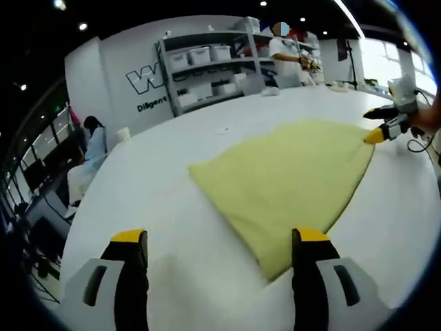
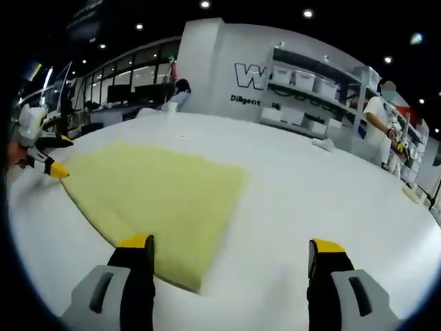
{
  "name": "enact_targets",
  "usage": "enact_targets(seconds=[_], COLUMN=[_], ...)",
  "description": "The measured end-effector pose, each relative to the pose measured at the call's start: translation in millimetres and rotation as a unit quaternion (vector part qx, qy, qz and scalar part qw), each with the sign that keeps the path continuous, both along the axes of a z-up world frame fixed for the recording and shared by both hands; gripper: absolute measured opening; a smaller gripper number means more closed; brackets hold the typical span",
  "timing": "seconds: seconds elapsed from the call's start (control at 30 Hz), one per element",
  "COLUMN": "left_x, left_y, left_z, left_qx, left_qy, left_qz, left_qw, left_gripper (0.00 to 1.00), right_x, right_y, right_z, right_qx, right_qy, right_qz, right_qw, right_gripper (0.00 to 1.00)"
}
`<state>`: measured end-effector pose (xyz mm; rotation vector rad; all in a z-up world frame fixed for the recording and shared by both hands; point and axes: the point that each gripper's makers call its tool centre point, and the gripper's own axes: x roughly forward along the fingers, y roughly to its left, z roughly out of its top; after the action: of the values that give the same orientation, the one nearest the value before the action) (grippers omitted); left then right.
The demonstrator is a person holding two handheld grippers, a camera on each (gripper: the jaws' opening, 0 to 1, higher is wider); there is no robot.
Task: Fold the garment on the visible template until the final outline fits inside the template.
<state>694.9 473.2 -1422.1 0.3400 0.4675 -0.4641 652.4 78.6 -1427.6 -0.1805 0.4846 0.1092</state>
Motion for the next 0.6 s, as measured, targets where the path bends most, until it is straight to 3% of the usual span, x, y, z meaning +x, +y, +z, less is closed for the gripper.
enact_targets(seconds=[0.33,0.6], left_x=[-3.4,-6.1], left_y=[13.2,22.0], left_z=[1.2,1.5], left_qx=[0.005,0.013], left_qy=[0.0,0.0], left_qz=[0.011,0.017], left_qw=[0.9999,0.9998], left_gripper=[0.83,0.82], right_x=[-9.6,-12.4], right_y=[-27.6,-29.8], right_z=[-2.4,-0.6], right_qx=[0.003,-0.006], right_qy=[0.008,0.009], right_qz=[-0.033,-0.025], right_qw=[0.9994,0.9996], right_gripper=[0.9,0.89])
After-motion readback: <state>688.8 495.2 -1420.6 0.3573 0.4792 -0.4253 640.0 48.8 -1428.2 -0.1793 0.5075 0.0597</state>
